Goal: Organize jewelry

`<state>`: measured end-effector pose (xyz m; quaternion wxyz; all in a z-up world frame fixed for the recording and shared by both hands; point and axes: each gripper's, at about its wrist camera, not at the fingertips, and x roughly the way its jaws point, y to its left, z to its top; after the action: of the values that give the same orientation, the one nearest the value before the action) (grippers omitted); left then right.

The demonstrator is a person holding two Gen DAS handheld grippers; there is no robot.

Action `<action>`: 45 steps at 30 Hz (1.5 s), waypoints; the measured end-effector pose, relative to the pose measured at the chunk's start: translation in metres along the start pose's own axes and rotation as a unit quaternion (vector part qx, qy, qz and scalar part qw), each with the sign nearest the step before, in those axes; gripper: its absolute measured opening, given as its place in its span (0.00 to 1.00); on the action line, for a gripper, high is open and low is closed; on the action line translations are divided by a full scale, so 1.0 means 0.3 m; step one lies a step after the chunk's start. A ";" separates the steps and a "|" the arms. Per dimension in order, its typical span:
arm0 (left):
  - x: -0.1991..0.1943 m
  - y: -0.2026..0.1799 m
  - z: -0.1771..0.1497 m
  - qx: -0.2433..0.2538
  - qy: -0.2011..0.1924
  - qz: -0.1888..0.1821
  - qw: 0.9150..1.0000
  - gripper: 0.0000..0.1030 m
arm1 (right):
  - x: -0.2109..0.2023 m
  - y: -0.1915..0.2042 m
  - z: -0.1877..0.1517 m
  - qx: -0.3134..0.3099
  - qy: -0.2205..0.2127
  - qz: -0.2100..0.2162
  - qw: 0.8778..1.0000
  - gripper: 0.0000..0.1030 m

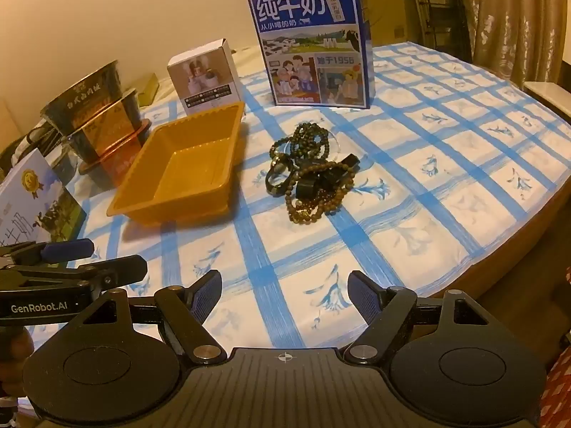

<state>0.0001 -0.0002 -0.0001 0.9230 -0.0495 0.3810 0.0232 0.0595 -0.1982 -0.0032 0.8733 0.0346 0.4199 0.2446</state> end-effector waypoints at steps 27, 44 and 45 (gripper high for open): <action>0.001 0.000 0.001 -0.005 -0.002 -0.004 1.000 0.88 | -0.007 0.000 0.004 -0.001 -0.006 -0.001 1.000 0.75; 0.001 0.001 0.001 -0.006 -0.002 -0.004 1.000 0.88 | -0.010 -0.001 0.006 -0.001 -0.007 -0.001 1.000 0.75; 0.001 0.000 0.001 -0.006 -0.002 -0.005 1.000 0.88 | -0.010 0.000 0.004 -0.001 -0.007 -0.001 1.000 0.75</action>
<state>0.0004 -0.0001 -0.0001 0.9234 -0.0564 0.3791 0.0212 0.0588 -0.1994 -0.0001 0.8764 0.0349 0.4136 0.2442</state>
